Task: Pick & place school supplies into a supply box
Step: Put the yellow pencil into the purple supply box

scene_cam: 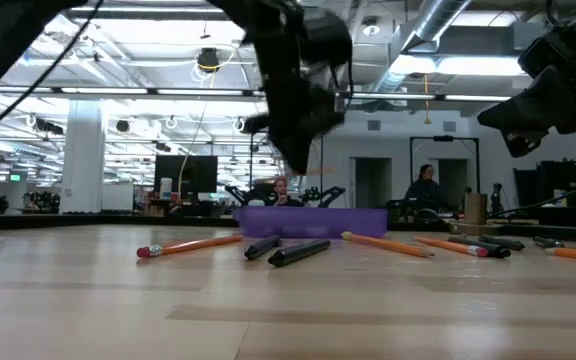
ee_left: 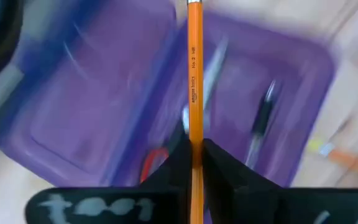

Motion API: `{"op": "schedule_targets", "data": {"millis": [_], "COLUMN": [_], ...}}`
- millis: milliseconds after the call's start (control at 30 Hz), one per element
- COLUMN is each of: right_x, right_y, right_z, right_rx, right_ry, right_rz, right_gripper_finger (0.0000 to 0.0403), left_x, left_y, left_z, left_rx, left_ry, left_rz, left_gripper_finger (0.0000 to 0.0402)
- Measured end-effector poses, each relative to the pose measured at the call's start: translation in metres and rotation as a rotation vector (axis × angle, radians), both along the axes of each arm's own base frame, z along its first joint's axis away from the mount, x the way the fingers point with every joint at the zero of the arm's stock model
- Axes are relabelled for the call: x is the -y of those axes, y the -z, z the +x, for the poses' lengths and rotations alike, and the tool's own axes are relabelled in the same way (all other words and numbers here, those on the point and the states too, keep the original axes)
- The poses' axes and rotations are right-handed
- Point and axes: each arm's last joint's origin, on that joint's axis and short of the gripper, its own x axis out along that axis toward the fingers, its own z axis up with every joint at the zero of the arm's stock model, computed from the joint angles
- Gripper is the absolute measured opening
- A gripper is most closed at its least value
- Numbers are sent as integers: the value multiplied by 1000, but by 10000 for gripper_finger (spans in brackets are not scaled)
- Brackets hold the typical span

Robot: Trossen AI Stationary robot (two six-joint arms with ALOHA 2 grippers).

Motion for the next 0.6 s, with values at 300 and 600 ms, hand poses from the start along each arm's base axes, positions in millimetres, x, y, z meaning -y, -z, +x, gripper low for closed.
{"op": "schedule_targets", "data": {"millis": [300,600], "right_x": [0,0], "right_y": [1,1], "right_z": [0,0], "right_rx": [-5,-10], "right_ry": [-1,-8], "right_rz": [-1,-1], "right_gripper_finger": [0,0], "left_x": [1,2], "left_y": [16,17], "left_z": [12,12], "left_rx": [-19,-16], "left_ry": [60,85], "left_rz": [-39,-74], "left_gripper_finger": [16,17]}}
